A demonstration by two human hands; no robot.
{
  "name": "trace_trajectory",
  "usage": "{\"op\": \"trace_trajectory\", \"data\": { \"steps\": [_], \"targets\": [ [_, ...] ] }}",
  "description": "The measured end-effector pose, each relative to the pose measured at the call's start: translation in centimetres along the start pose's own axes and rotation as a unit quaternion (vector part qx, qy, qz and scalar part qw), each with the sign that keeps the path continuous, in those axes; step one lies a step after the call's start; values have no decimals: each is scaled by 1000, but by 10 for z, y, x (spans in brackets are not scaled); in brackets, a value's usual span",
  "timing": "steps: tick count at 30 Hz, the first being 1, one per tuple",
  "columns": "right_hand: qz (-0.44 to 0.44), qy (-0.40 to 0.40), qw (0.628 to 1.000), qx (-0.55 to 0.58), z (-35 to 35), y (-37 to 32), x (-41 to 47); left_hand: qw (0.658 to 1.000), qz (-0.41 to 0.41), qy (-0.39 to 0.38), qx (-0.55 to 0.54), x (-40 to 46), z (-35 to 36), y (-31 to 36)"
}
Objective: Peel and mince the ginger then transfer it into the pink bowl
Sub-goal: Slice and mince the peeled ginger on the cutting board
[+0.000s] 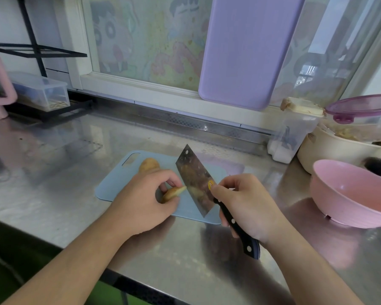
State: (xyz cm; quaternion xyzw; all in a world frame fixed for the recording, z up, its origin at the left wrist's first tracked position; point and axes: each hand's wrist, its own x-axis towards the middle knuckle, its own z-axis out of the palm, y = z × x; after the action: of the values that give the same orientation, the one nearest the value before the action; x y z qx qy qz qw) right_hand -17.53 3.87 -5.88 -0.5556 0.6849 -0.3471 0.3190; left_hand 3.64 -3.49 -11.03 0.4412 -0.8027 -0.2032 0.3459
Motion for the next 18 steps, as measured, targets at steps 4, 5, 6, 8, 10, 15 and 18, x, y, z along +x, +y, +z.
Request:
{"op": "trace_trajectory", "data": {
  "steps": [4, 5, 6, 8, 10, 15, 18],
  "targets": [
    [0, 0, 1000, -1, 0, 0, -1, 1000, -9, 15, 7, 1, 0, -4],
    [0, -1, 1000, -1, 0, 0, -1, 999, -8, 27, 20, 2, 1, -5],
    [-2, 0, 1000, -2, 0, 0, -1, 999, -3, 38, 36, 3, 2, -6],
    [-5, 1, 1000, -4, 1, 0, 0, 997, 14, 51, 54, 5, 3, -8],
    [-9, 2, 1000, -6, 1, -1, -1, 997, 23, 51, 48, 5, 4, -8],
    [-6, 0, 1000, -3, 1, -1, 0, 999, 43, 30, -2, 0, 3, -4],
    [-6, -2, 1000, -5, 1, -1, 0, 998, 52, 2, -27, 1, 1, -4]
  ]
}}
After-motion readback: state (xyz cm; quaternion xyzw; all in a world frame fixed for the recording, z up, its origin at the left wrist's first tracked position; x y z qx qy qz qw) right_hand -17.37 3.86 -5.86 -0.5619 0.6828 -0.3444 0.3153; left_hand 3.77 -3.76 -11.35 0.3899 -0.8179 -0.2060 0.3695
